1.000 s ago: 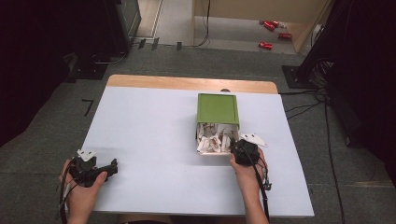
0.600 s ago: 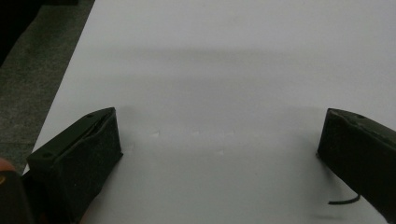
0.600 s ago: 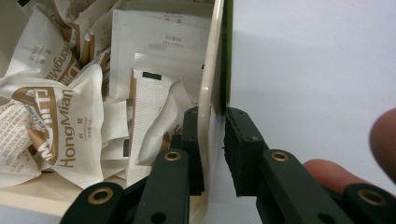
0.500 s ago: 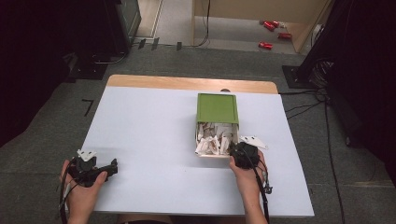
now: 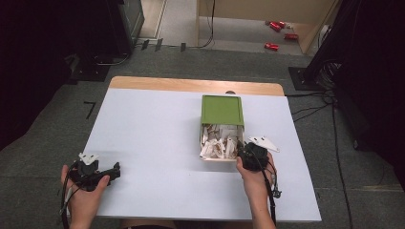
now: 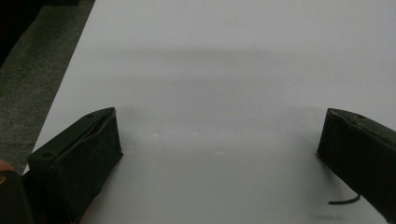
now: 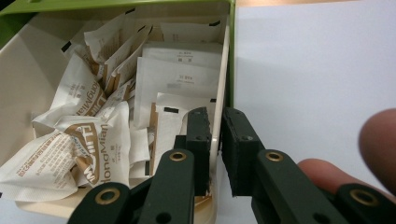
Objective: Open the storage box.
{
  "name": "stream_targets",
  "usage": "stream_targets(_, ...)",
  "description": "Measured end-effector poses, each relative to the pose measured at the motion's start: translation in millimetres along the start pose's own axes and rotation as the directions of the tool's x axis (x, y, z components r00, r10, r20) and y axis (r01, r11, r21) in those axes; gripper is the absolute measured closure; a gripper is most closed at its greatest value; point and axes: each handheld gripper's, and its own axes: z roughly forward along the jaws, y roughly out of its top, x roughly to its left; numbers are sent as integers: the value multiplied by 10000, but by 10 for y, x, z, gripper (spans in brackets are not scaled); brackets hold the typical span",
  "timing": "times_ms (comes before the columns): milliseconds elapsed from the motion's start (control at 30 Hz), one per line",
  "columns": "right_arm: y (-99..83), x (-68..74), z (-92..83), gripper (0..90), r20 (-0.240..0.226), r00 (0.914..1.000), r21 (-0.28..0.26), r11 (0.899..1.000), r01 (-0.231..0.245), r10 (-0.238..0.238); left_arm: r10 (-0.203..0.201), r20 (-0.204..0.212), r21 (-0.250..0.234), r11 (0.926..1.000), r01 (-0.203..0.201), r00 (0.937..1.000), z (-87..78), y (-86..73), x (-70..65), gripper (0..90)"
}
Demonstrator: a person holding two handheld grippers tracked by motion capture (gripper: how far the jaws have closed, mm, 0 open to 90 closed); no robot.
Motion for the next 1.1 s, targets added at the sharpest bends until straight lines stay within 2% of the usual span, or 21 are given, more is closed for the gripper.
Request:
stream_targets(300,11,-1,14,833,19,10000,-54,10000,-43,44,1,3,2,10000,-1,10000,-1,0,0,0)
stream_targets(633,38,17,33,859,262,9995,-50,9998,-196,197,-1,6,6,10000,1,10000,-1,0,1,0)
stream_targets(933,12,41,-17,880,447,9990,-60,10000,7,-4,2,9,9,10000,-2,10000,-1,0,2,0)
stream_targets(1100,-1,53,-55,881,469,9989,-39,10000,-92,94,2,7,9,10000,-2,10000,-1,0,2,0)
